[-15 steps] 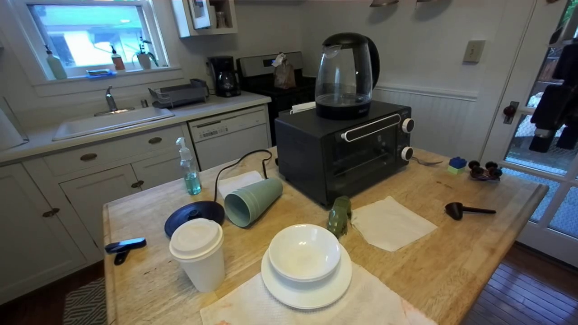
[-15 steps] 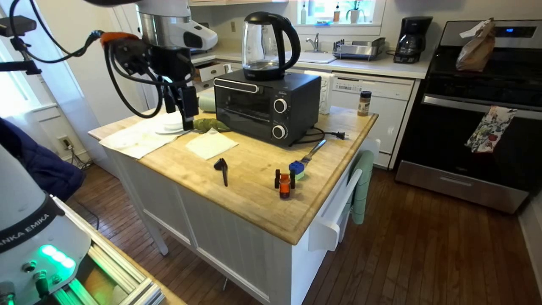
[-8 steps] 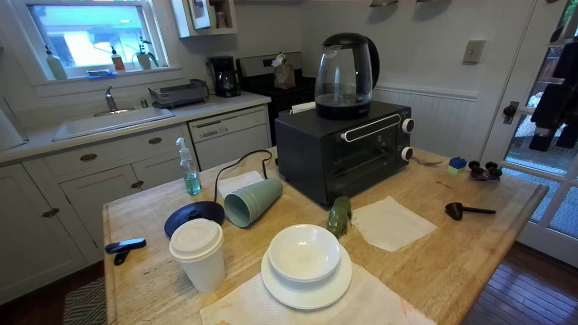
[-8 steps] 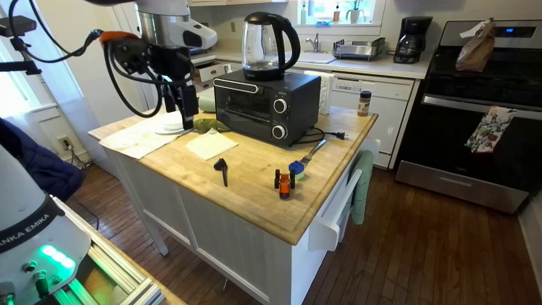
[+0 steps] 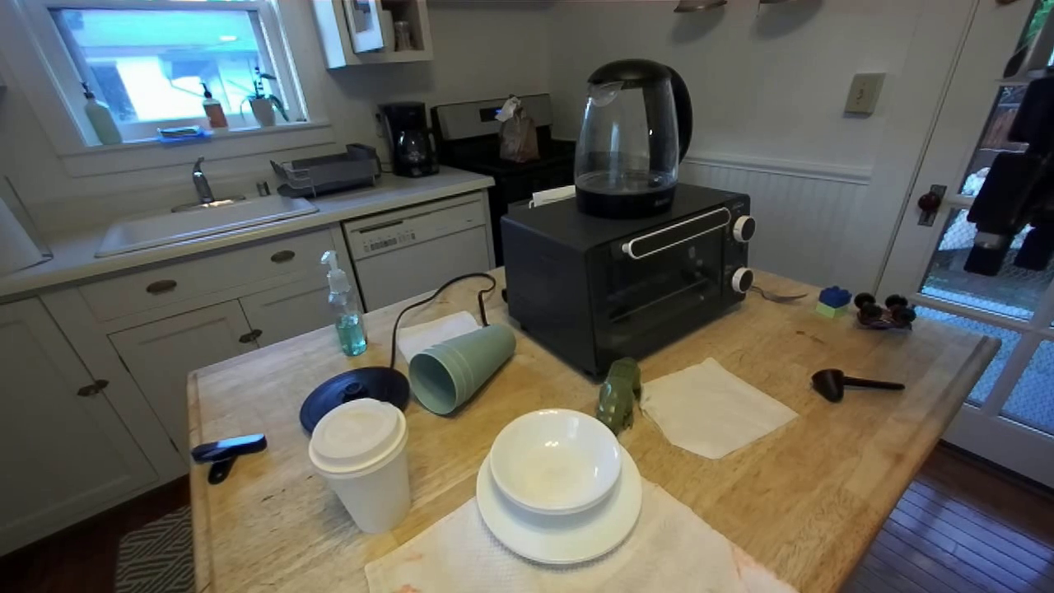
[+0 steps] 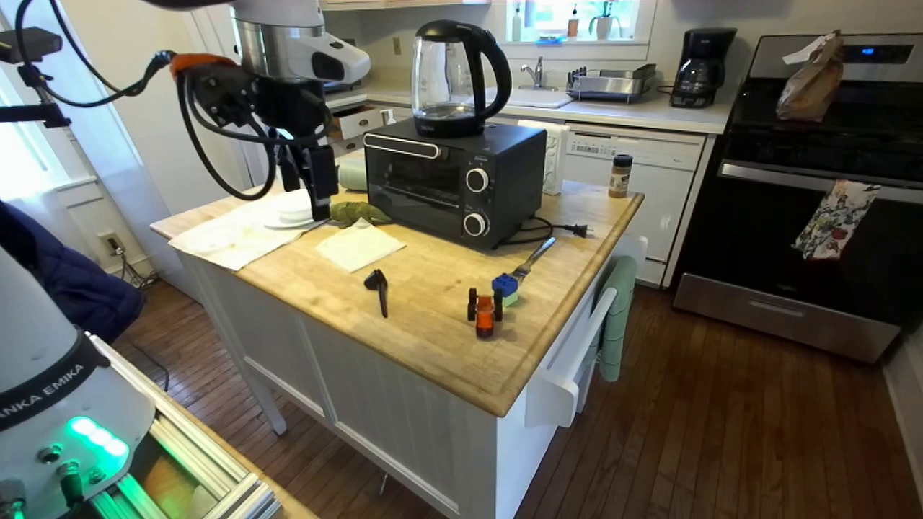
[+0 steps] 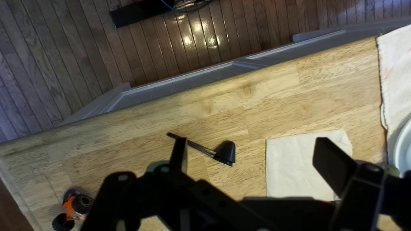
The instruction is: Remove the small black measuring cup from the big black measuring cup
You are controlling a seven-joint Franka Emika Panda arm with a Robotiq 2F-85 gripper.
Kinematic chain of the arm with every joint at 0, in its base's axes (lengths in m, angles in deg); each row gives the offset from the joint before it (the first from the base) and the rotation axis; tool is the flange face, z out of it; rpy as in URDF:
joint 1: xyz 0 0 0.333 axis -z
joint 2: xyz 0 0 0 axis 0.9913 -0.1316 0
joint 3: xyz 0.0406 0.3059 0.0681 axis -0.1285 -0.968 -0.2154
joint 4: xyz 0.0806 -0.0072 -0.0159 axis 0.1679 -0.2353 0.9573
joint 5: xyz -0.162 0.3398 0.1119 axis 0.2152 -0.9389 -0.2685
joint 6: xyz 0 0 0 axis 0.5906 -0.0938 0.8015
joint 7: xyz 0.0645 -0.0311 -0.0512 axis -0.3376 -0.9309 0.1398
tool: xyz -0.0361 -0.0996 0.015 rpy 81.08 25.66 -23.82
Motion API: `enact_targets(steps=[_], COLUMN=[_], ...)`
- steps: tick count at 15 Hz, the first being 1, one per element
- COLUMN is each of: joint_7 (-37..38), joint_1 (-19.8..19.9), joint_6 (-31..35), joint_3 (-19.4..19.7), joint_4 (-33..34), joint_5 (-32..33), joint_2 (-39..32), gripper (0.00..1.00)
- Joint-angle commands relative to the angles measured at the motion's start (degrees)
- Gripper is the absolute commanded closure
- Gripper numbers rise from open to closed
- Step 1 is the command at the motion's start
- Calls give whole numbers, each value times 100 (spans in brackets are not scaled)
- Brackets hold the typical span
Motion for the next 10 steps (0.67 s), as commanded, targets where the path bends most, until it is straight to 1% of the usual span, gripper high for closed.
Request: enact_targets(steps=[1,2,4,6,8,10], joint_7=[31,-73,-358,-795,-1532,-2280], joint_1=[176,192,126,6,-137,-177], joint_6=[342,537,803,972,898,733], joint_3=[-2,62,248,453,696,828], joint_4=[181,242,351,475,698,911], joint_5=[-54,-40,-231,-598,-1311,-2076], joint_2=[-559,-843,-1307,-1693,-2144,-2513], gripper=[0,0,0,0,0,0])
